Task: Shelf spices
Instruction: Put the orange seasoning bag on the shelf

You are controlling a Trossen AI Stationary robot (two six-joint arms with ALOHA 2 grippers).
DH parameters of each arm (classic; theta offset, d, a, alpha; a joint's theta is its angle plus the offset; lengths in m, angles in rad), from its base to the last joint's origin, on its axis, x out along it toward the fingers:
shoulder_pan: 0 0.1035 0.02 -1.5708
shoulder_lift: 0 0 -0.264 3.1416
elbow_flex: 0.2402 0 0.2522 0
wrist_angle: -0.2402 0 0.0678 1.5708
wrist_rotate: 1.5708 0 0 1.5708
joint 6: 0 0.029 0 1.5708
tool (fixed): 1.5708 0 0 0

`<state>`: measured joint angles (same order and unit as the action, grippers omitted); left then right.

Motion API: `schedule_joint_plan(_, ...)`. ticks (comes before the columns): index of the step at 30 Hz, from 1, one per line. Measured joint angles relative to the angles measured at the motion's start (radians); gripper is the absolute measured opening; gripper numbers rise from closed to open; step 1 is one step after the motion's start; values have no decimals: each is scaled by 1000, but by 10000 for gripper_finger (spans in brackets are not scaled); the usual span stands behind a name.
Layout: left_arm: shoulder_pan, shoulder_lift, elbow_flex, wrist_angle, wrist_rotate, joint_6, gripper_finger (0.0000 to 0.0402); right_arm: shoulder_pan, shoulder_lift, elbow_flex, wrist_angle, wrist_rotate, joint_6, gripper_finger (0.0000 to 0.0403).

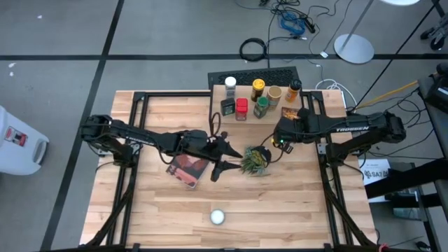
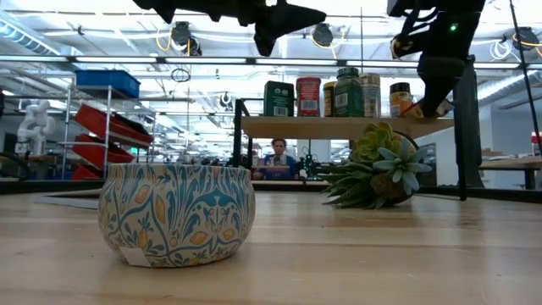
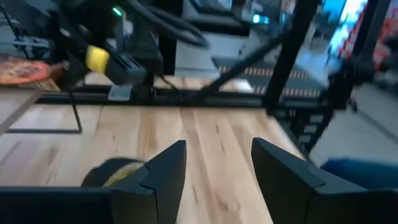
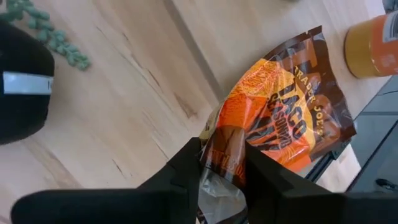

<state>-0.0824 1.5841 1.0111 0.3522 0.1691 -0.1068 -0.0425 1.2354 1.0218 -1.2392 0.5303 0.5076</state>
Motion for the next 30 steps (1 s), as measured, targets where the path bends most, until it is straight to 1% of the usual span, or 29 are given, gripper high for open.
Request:
schedule_joint_plan(7,12,0,-4,83,8,-45,191,81,0,-2,-33,46,63,77)
schedule_joint_plan(12,17,0,-4,140,8,-77,191,139,1,5,-44,97,102,76)
schedule_joint_plan(19,47,2,-4,220,10,-143,191,249,1,113,-49,208,113,76)
schedule_joint_plan(23,72,32,-4,303,8,-233,191,334,2,174,-36,291,96,69)
schedule_joint_plan(27,88,79,-4,391,-19,-335,191,418,28,216,23,354,14,63)
schedule_joint_plan(30,94,109,-5,453,-38,-382,191,454,67,249,52,384,-37,62)
